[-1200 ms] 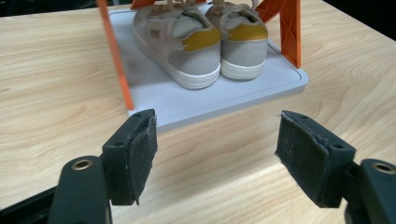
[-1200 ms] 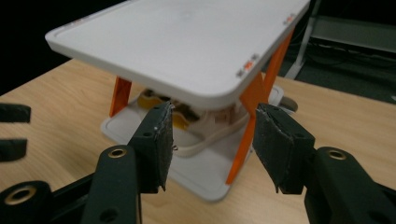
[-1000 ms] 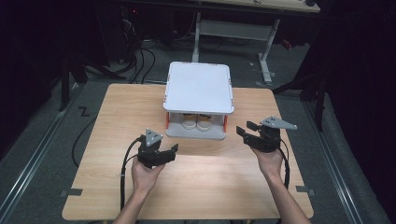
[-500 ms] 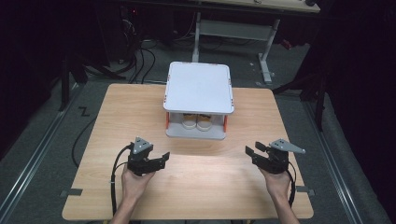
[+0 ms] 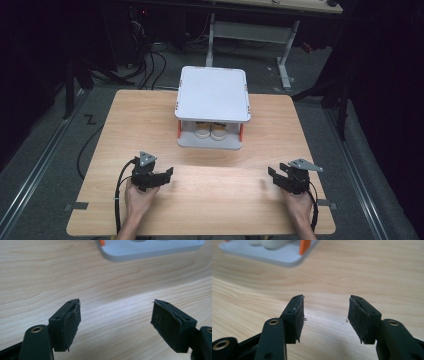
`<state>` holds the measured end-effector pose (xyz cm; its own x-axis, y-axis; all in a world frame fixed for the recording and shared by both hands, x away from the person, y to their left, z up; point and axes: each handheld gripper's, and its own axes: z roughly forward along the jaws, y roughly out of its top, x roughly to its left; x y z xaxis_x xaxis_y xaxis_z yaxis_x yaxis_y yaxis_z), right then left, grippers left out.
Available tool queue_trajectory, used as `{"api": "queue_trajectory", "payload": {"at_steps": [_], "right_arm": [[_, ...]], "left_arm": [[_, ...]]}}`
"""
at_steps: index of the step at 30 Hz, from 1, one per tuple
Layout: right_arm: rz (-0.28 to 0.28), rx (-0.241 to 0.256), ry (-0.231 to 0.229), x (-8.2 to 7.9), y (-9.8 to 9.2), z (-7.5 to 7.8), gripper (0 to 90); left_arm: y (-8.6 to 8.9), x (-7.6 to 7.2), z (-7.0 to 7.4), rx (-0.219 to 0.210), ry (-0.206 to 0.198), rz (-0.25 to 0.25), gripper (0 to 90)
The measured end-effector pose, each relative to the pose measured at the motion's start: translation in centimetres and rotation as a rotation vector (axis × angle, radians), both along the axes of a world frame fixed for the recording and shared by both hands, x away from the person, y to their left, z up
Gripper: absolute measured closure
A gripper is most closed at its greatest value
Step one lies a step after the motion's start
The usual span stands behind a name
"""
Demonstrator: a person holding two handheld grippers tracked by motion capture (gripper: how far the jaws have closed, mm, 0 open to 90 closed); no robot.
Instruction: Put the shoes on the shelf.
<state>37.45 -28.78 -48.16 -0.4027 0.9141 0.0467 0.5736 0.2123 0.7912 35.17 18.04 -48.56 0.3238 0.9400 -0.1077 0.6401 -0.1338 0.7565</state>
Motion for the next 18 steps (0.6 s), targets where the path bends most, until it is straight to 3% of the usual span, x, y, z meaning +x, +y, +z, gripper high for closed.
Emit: {"api": "queue_trajectory", "payload": {"at_steps": [8,11,18], "right_arm": [[-0.033,-0.075,0.039,0.4,-0.3,-1.8,41.2],[-0.035,-0.093,0.058,0.6,-0.3,-2.0,38.2],[-0.041,-0.095,0.057,0.6,-0.2,-2.0,37.6]], "left_arm": [[0.5,0.4,-1.8,0.074,0.033,0.059,23.5],[0.2,0.2,-2.1,0.112,0.002,0.061,23.6],[0.2,0.2,-2.1,0.110,0.002,0.060,22.6]]}}
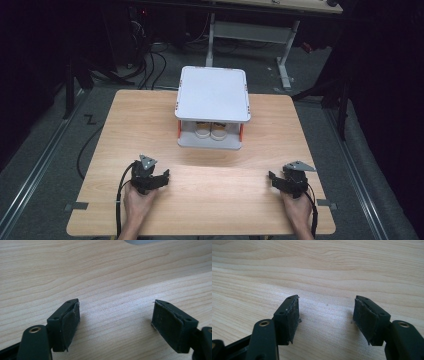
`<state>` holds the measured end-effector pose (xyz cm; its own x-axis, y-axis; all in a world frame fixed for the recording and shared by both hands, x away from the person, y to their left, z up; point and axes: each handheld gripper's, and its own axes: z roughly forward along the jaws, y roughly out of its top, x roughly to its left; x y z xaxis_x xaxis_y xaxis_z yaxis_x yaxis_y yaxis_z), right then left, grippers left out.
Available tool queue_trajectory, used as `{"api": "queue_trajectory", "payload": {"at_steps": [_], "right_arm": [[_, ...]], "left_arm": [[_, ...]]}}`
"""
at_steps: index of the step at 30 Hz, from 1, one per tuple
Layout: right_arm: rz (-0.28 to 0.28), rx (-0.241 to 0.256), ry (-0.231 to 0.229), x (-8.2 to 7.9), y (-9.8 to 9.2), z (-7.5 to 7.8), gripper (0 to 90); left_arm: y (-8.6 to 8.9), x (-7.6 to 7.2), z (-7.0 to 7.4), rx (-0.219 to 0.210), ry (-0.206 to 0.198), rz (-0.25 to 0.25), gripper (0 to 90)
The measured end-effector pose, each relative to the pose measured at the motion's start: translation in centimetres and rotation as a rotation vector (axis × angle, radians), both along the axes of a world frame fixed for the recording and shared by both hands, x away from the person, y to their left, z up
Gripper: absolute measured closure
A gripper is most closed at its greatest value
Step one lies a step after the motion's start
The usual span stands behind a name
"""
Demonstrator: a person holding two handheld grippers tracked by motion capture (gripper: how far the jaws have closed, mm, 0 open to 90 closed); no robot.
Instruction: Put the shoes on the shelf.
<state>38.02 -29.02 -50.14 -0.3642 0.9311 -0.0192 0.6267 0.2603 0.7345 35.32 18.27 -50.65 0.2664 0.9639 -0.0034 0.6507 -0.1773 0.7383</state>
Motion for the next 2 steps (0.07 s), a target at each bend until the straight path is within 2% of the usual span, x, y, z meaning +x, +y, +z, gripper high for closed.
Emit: {"api": "queue_trajectory", "payload": {"at_steps": [2], "right_arm": [[-0.001,0.000,0.000,0.00,0.00,0.00,37.5]], "left_arm": [[0.00,0.00,0.00,0.001,0.001,0.000,22.6]]}}
